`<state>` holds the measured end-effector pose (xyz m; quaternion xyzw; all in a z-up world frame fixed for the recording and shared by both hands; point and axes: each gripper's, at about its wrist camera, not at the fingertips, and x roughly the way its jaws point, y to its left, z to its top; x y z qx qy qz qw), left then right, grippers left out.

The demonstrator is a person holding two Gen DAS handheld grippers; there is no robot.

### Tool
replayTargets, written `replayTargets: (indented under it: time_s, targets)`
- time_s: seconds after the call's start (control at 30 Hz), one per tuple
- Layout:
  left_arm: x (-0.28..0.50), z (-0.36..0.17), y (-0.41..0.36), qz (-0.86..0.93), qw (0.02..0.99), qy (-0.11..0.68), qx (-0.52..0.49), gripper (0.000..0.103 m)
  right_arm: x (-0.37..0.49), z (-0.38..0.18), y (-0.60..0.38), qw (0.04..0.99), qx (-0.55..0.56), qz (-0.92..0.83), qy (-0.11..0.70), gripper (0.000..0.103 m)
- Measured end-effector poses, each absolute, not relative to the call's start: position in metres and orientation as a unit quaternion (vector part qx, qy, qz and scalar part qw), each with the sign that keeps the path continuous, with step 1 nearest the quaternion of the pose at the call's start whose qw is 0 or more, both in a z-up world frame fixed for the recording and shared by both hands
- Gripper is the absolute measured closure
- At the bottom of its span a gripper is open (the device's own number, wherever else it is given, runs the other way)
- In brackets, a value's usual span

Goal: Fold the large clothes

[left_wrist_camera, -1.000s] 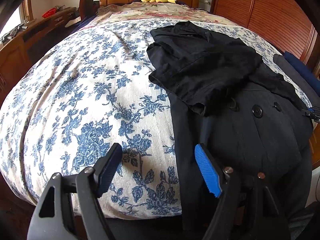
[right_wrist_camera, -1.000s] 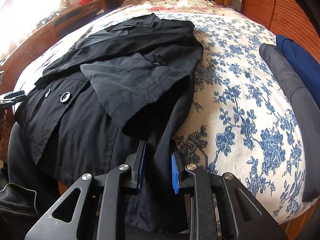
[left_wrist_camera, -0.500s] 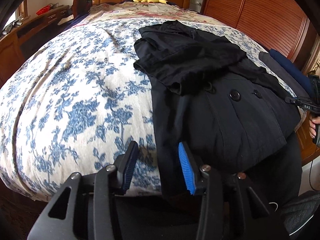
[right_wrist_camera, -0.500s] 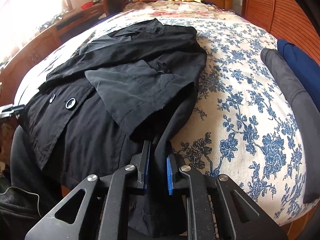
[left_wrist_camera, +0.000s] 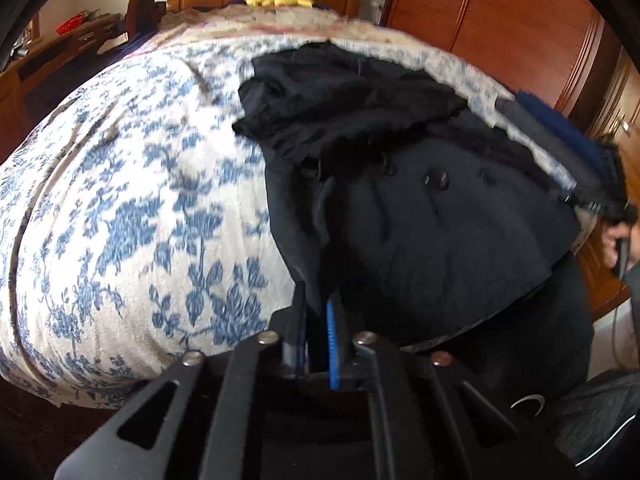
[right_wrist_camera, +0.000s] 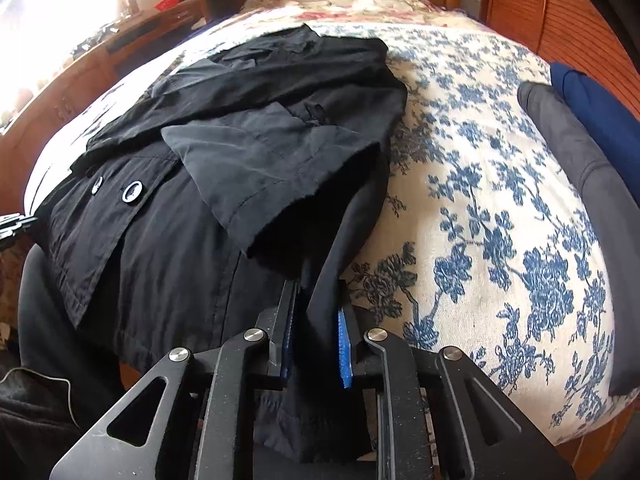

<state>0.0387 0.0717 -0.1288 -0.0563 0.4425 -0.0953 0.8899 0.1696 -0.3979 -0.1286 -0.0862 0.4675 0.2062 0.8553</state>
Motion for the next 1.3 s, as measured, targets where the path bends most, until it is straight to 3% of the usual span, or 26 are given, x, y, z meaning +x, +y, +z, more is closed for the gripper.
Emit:
replayTargets:
  time_s: [0.13,0.4,0.83,1.0,1.3]
  targets:
    - [0.035,-0.091,0.073,-0.079,0.918,0.386,-0.053,0.102,0.167,-0.114,-0.393,0.870,-0.084,0.217,0.435,0.099]
    - [0.029,-0.014,0.072,-0.076,0.949,0.303,-0.039,0.102,0.158,-0.034,-0.393,0.912,-0.033,0.237,0.334,0.100]
    - [-0.047,0.098,0.089,-0.063,0.981,0.185,-0.019,0.102,0.078,0.088,-0.397,0.934,-0.040,0.286,0.209,0.100]
    - [-0.036,0.102,0.101,-0.045,0.982,0.185,-0.018,0.102,0.074,0.097,-0.399,0.939,-0.057,0.275,0.197,0.100]
    - [0.073,0.048,0.111,-0.022,0.971,0.233,-0.047,0.102,0.171,0.041,-0.379,0.930,-0.059,0.252,0.261,0.100]
